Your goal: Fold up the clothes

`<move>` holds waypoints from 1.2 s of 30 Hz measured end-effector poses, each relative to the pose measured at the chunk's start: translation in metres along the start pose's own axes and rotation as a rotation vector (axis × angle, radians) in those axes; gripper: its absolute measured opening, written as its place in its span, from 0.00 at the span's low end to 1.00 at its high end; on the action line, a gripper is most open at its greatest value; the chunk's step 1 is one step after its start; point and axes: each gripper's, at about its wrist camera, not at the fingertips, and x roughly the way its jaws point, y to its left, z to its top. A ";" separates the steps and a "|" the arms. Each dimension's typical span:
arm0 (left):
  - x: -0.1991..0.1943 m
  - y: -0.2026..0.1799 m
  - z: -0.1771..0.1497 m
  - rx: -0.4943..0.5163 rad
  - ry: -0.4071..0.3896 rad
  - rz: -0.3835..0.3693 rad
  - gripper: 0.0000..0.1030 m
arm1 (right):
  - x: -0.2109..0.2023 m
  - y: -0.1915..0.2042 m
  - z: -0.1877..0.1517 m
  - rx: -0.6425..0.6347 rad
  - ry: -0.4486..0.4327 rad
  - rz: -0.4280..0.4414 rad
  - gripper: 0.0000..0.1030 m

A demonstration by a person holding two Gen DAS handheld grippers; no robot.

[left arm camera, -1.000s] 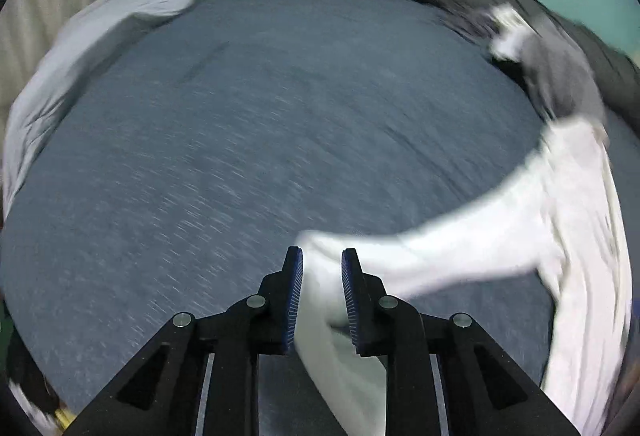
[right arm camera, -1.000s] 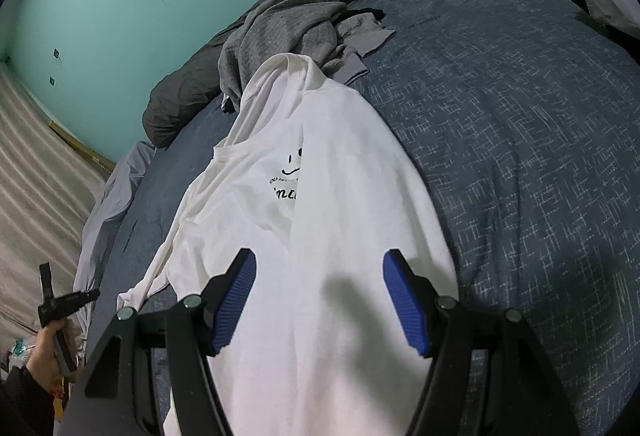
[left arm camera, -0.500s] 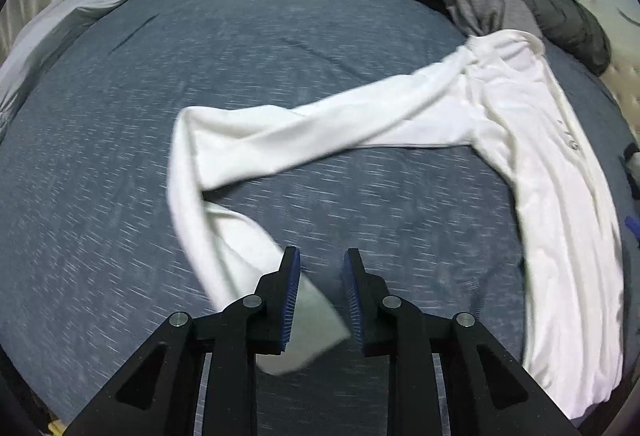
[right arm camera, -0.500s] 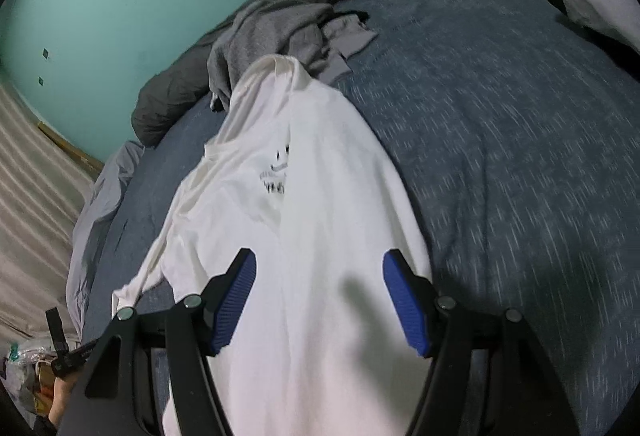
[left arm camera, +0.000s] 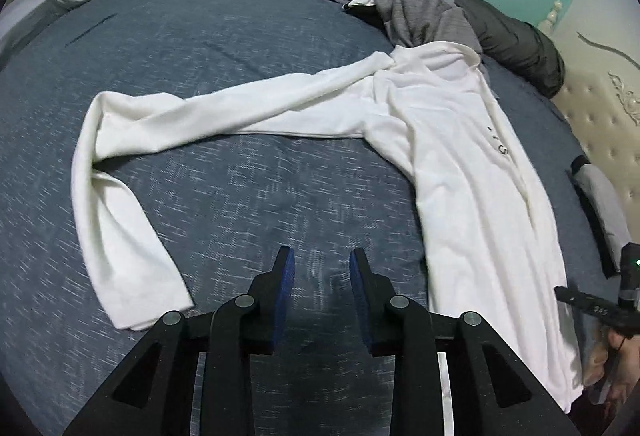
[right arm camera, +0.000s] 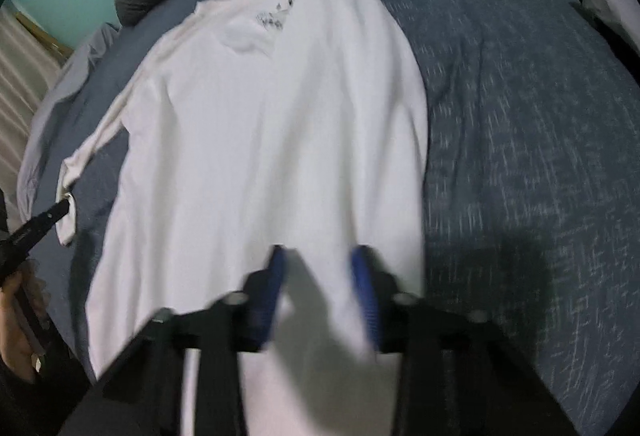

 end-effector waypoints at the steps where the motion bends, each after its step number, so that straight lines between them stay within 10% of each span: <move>1: 0.000 0.001 -0.001 -0.004 -0.005 -0.004 0.30 | 0.000 0.001 -0.002 -0.012 -0.003 -0.011 0.09; 23: 0.010 0.023 -0.008 -0.054 -0.003 -0.032 0.30 | -0.057 -0.042 0.010 0.094 -0.062 0.065 0.04; 29: 0.011 0.019 -0.005 -0.047 -0.007 -0.037 0.30 | -0.068 -0.031 0.012 0.087 -0.099 -0.013 0.38; 36: 0.011 0.014 -0.004 -0.033 -0.005 -0.043 0.30 | -0.038 0.035 0.007 -0.168 0.000 -0.099 0.43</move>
